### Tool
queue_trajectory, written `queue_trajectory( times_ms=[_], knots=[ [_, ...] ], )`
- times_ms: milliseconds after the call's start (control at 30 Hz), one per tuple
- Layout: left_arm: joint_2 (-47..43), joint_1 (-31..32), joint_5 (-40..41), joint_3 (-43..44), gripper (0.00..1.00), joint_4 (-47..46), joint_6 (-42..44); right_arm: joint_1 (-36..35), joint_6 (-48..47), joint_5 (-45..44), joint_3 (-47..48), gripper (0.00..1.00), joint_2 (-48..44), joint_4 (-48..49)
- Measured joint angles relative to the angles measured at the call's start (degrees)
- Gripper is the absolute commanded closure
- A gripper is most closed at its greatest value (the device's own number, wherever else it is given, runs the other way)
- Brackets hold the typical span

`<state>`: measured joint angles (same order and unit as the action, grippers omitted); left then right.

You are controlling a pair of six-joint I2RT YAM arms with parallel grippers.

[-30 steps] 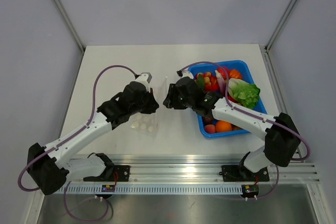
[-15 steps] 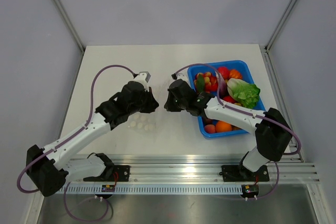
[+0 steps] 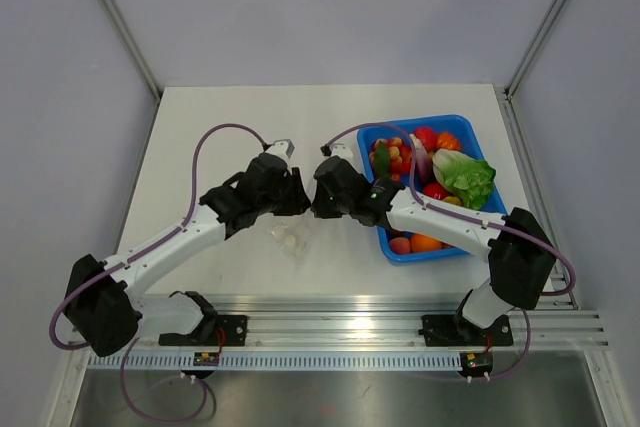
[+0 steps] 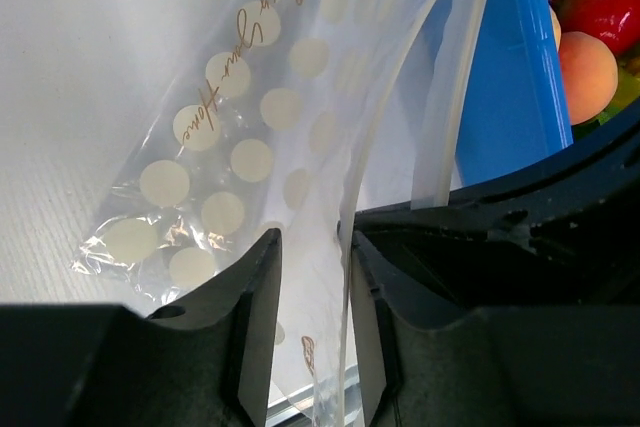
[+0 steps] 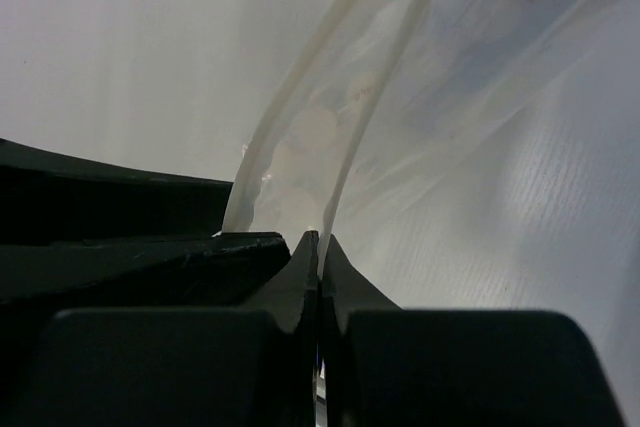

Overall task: Place the food in the zip-top bag and seal the zipper
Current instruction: Open the zipper of the food storage bag at the center of the board.

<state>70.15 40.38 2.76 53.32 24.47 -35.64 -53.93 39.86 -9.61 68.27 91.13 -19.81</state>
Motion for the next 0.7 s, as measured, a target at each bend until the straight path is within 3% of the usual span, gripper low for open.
queue_trajectory(
  times_ms=[100, 133, 200, 467, 700],
  knots=[
    [0.15, 0.00, 0.00, 0.00, 0.79, -0.48, -0.42, -0.13, 0.02, -0.11, 0.09, 1.00, -0.02, -0.02],
    [0.20, 0.00, 0.04, 0.00, 0.91, -0.59, -0.55, -0.13, 0.00, -0.35, 0.11, 1.00, -0.09, -0.07],
    [0.39, 0.00, 0.17, 0.00, 1.00, -0.66, -0.59, -0.13, 0.00, -0.85, 0.11, 1.00, -0.35, -0.20],
    [-0.04, -1.97, 2.56, 1.22, 1.00, 3.87, 0.83, 0.70, -2.86, -5.99, 0.09, 1.00, -3.13, -4.50],
    [-2.27, -3.39, 6.62, 11.89, 1.00, 13.40, 1.68, 6.51, -5.53, -5.60, 0.11, 1.00, -3.43, -5.60]
  ],
)
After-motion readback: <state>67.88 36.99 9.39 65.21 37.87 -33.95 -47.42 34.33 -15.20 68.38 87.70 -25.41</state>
